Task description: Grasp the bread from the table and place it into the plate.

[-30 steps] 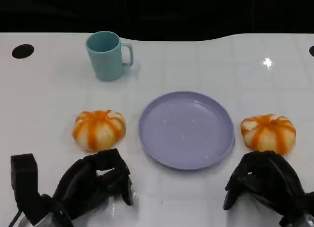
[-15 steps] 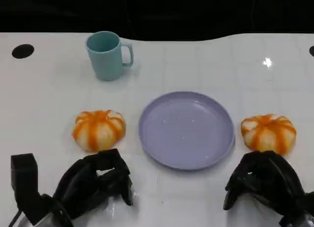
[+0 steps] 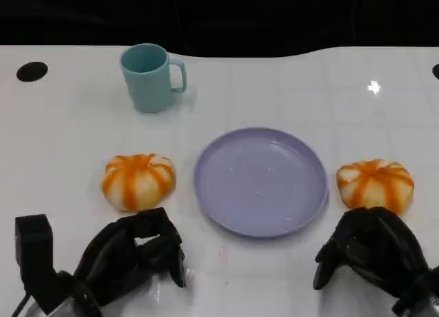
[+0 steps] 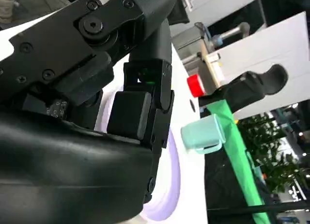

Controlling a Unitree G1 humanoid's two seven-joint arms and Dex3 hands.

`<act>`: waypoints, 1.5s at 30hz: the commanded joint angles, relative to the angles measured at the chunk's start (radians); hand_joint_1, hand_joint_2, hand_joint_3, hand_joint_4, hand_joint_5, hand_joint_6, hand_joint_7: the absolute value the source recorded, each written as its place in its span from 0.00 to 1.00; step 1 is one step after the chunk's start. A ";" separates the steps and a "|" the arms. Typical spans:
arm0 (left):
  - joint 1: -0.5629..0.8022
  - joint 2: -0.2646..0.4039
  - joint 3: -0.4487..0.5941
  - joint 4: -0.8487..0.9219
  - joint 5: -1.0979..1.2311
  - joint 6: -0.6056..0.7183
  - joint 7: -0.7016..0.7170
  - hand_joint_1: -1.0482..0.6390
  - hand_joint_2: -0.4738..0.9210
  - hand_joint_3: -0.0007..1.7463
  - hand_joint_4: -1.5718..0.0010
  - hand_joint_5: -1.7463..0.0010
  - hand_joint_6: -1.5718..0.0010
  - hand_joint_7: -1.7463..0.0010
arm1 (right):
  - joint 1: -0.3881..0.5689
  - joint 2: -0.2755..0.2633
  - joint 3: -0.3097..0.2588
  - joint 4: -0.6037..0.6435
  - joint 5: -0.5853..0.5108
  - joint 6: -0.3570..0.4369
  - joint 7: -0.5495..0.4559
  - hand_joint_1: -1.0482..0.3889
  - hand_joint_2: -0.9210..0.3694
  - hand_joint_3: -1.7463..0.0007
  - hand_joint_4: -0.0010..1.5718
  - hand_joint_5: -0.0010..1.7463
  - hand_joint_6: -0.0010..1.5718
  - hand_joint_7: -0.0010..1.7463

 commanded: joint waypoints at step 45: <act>0.006 0.009 0.007 0.034 0.009 -0.013 0.003 0.20 0.97 0.00 0.39 0.17 0.39 0.40 | -0.120 -0.417 0.143 -0.091 -1.213 -0.604 -0.977 0.00 0.00 0.67 0.00 0.00 0.00 0.00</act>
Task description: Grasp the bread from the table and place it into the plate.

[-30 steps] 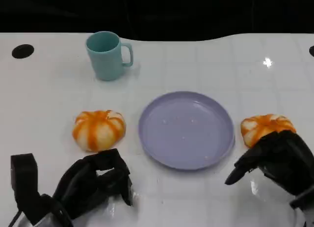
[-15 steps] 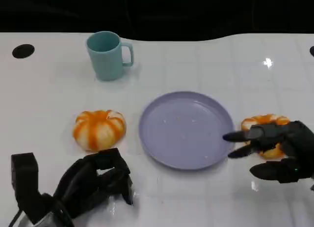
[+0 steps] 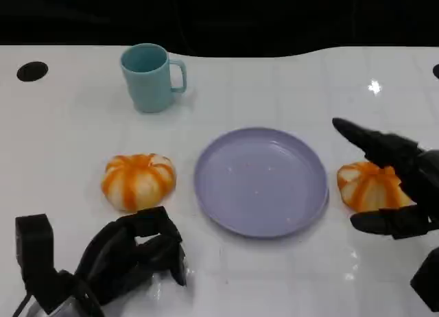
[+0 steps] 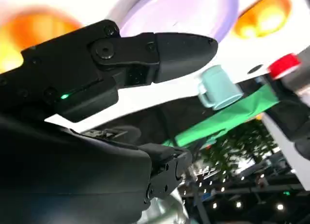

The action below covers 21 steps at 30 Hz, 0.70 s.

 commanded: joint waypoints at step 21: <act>0.013 0.010 0.000 0.010 0.008 0.011 0.003 0.20 0.97 0.00 0.38 0.17 0.38 0.40 | -0.069 -0.129 0.318 -0.014 -0.252 0.438 -0.165 0.00 0.00 0.74 0.00 0.00 0.00 0.00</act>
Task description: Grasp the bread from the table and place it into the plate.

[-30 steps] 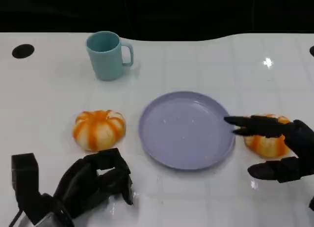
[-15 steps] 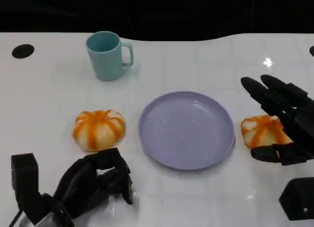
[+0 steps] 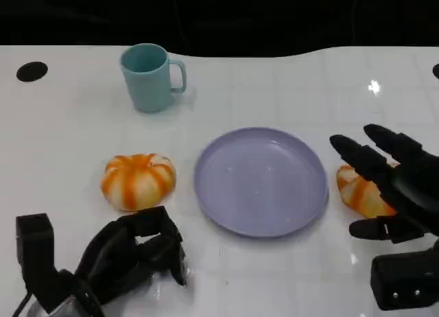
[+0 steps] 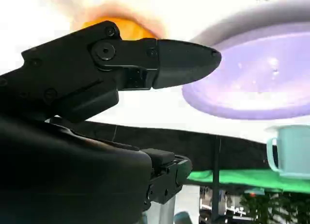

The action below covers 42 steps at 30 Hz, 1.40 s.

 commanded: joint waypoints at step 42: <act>0.046 0.007 0.000 -0.037 0.001 0.025 0.008 0.21 0.97 0.00 0.38 0.20 0.38 0.44 | -0.279 0.045 0.229 0.568 0.112 -0.004 -0.124 0.00 0.00 0.82 0.00 1.00 0.01 0.63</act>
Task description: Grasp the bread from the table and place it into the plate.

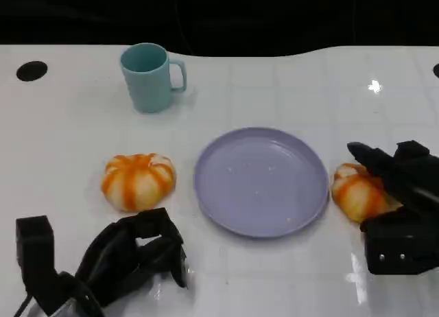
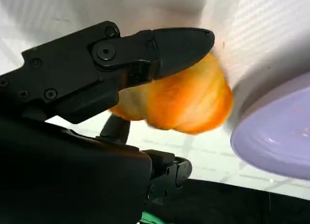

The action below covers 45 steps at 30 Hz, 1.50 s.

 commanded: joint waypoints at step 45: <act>0.012 0.010 0.005 0.018 0.007 -0.001 0.003 0.21 0.97 0.00 0.39 0.17 0.39 0.40 | -0.034 0.020 0.033 0.132 0.008 -0.276 -0.531 0.00 0.00 0.12 1.00 1.00 1.00 1.00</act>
